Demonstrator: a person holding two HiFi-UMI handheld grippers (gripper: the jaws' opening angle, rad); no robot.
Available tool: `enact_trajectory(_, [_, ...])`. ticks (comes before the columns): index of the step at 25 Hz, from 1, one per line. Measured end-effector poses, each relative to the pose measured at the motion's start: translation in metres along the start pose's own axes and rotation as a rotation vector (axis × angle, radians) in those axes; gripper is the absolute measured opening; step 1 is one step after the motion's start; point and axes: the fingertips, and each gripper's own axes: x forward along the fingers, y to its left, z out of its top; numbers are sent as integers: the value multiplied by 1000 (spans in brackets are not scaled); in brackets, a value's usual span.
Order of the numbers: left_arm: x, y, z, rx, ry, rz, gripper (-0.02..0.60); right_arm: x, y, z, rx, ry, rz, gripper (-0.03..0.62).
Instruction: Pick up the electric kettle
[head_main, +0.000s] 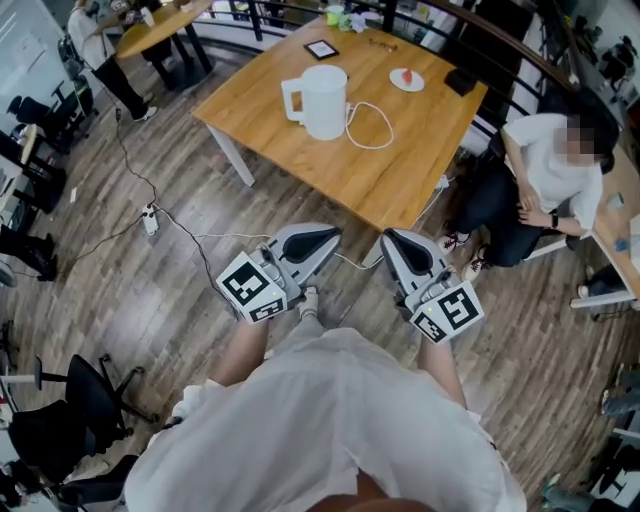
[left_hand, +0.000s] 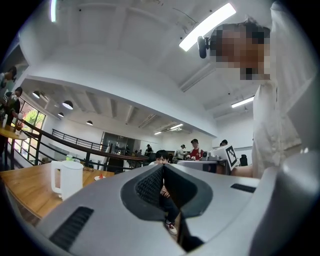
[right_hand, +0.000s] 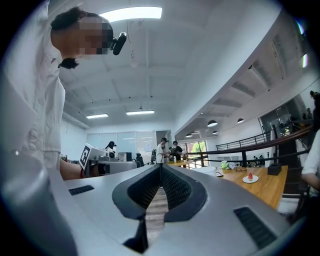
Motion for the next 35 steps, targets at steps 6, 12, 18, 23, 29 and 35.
enact_trajectory(6, [7,48,7,-7,17,-21,6,50,-22,7,-2,6,-4,15])
enact_trajectory(12, [8,99,20,-6,17,-31,6,99,-43,12,-4,5,-11,15])
enact_trajectory(18, [4,147,23,-8,27,-36,6,145,-59,9,0,5,-16,15])
enact_trajectory(23, [4,178,24,-10,35,-49,6,171,-74,8,2,2,-30,15])
enact_trajectory(29, [-1,206,21,-36,39,-61,6,191,-87,3,8,5,-70,15])
enact_trajectory(35, [6,217,18,-54,39,-65,6,199,-96,0,15,19,-76,15])
